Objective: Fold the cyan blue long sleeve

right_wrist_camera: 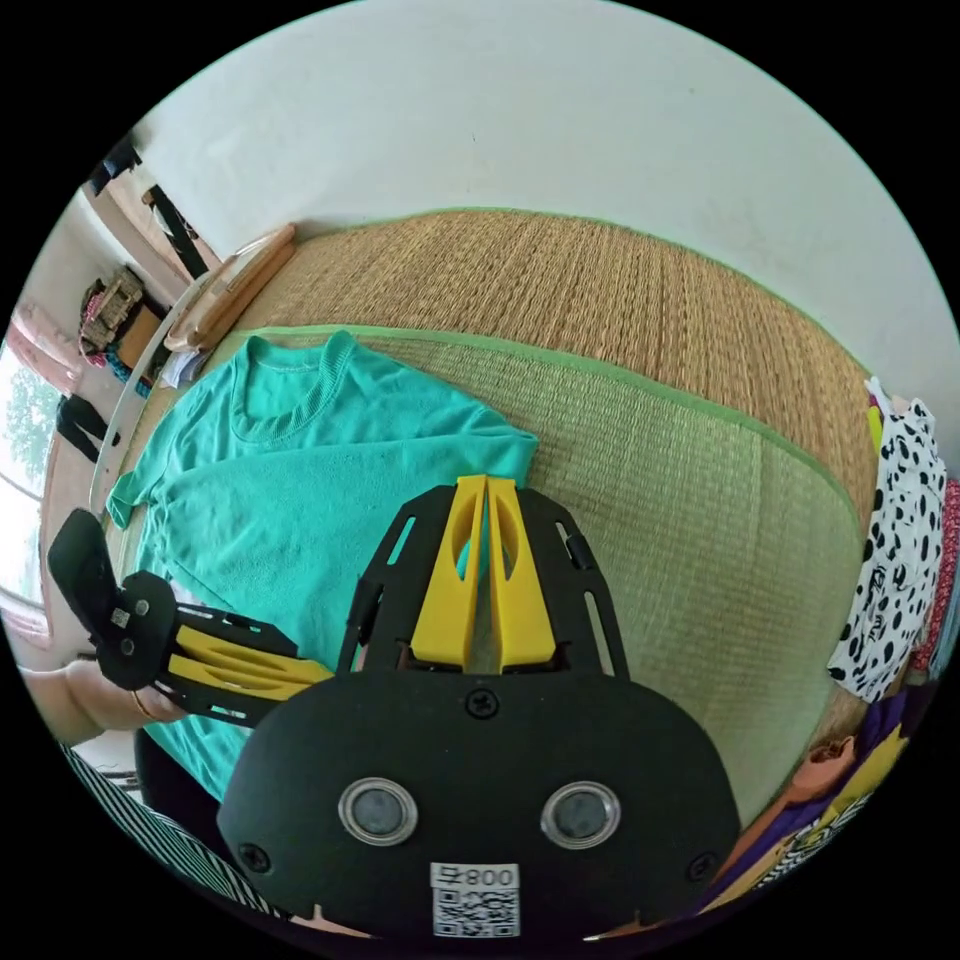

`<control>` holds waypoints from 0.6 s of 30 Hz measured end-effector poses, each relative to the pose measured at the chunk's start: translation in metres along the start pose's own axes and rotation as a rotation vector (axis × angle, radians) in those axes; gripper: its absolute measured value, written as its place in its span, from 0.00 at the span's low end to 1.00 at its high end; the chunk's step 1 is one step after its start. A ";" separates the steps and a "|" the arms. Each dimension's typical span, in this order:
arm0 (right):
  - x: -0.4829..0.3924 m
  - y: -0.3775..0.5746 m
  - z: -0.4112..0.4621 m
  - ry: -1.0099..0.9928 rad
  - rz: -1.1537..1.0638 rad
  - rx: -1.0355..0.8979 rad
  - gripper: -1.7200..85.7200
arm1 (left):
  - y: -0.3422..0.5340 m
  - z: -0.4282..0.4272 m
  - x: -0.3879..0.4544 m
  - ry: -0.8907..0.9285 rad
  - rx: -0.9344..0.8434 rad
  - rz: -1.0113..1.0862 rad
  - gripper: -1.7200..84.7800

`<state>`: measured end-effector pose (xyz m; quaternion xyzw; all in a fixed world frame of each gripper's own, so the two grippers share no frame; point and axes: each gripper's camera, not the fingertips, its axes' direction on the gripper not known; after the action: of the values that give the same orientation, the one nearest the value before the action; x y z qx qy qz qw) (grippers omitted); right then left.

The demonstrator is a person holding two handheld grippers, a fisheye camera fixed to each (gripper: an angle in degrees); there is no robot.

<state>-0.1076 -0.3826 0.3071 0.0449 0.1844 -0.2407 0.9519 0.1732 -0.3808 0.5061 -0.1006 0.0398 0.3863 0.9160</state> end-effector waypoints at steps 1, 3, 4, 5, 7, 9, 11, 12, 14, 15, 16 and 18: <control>-0.010 0.007 -0.007 0.000 -0.026 0.015 0.02 | 0.013 -0.022 0.006 0.017 0.029 -0.008 0.02; -0.027 0.024 -0.016 -0.025 -0.061 0.024 0.02 | 0.037 -0.057 0.013 0.031 0.073 -0.033 0.02; -0.041 0.039 -0.021 -0.050 -0.088 0.031 0.02 | 0.056 -0.082 0.015 0.032 0.096 -0.061 0.02; -0.048 0.047 -0.022 -0.058 -0.103 0.027 0.02 | 0.078 -0.108 0.015 0.020 0.125 -0.100 0.02; -0.074 0.073 -0.014 -0.042 -0.144 -0.009 0.02 | 0.113 -0.148 0.013 -0.024 0.163 -0.177 0.02; -0.082 0.083 0.004 -0.006 -0.144 -0.072 0.02 | 0.150 -0.189 0.005 -0.071 0.205 -0.290 0.02; -0.077 0.084 0.012 -0.034 -0.092 -0.073 0.02 | 0.194 -0.230 -0.011 -0.089 0.177 -0.435 0.02; -0.075 0.076 0.012 -0.063 -0.069 -0.105 0.02 | 0.205 -0.240 -0.015 -0.096 0.166 -0.477 0.02; -0.086 0.064 0.003 -0.072 -0.065 -0.085 0.02 | 0.247 -0.288 -0.013 -0.046 0.248 -0.528 0.02; -0.102 0.055 -0.008 -0.091 -0.089 -0.039 0.02 | 0.257 -0.301 -0.009 -0.034 0.278 -0.525 0.02; -0.126 0.045 -0.015 -0.122 -0.128 -0.003 0.02 | 0.276 -0.329 -0.002 -0.040 0.322 -0.533 0.02; -0.173 0.027 -0.014 -0.195 -0.222 0.006 0.02 | 0.306 -0.369 0.009 -0.092 0.376 -0.571 0.02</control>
<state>-0.2402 -0.2797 0.3589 0.0035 0.0941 -0.3481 0.9327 -0.0383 -0.2453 0.0976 0.0806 0.0389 0.1042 0.9905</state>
